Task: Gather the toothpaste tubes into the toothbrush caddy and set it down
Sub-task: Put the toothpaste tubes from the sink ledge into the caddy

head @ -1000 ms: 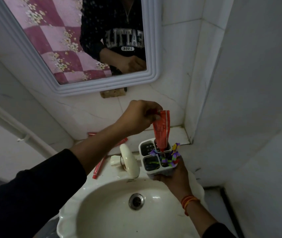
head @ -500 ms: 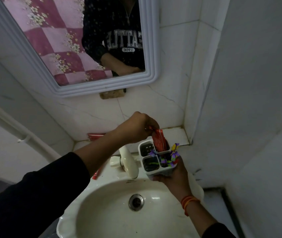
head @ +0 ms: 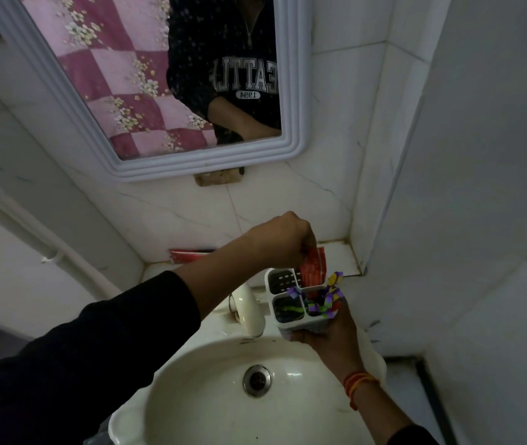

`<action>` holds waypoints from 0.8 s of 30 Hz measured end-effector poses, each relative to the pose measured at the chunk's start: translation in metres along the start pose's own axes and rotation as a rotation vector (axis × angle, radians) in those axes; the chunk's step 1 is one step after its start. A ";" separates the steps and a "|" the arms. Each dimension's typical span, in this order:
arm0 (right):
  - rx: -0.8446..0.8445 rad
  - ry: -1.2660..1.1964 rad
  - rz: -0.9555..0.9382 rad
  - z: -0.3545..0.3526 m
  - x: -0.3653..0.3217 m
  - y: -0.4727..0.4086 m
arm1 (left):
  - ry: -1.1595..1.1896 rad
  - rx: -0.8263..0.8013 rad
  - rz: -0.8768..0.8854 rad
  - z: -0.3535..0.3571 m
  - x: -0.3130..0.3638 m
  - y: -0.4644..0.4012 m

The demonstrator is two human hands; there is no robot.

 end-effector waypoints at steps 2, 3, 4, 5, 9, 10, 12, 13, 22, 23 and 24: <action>0.008 -0.112 0.029 0.000 0.004 -0.001 | 0.001 -0.005 -0.021 0.001 -0.001 -0.002; 0.017 -0.154 0.069 0.000 0.008 -0.003 | 0.008 -0.006 -0.047 0.004 -0.003 -0.001; 0.006 -0.173 0.095 0.001 0.009 -0.003 | 0.025 -0.011 -0.074 0.008 -0.004 -0.001; 0.003 -0.156 0.090 0.001 0.010 -0.003 | 0.051 -0.022 -0.099 0.013 -0.005 -0.001; -0.008 0.108 -0.036 0.000 -0.002 0.001 | 0.063 -0.042 -0.169 0.013 -0.003 0.000; -0.019 0.254 -0.079 0.000 -0.004 0.002 | 0.046 -0.032 -0.177 0.010 -0.002 0.000; -0.027 0.450 -0.135 0.000 -0.007 0.003 | 0.032 -0.019 -0.204 0.005 0.001 0.000; -0.052 0.497 -0.170 -0.001 -0.006 0.003 | 0.042 -0.022 -0.232 0.007 0.003 0.000; -0.092 0.594 -0.168 0.008 -0.016 0.010 | 0.271 -0.208 -0.455 0.045 -0.006 -0.002; -0.087 0.527 -0.157 0.009 -0.018 0.011 | 0.339 -0.268 -0.476 0.043 -0.011 0.000; -0.089 0.432 -0.125 0.010 -0.018 0.012 | 0.431 -0.304 -0.503 0.040 -0.018 0.004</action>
Point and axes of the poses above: each hand's wrist, its own y-axis away from the middle knuckle, its own z-axis out of the palm, x = y × z, the point moved 6 cm from there along -y, towards the middle knuckle, and after that the axes turned 6 degrees about -z, right-handed, at the moved point
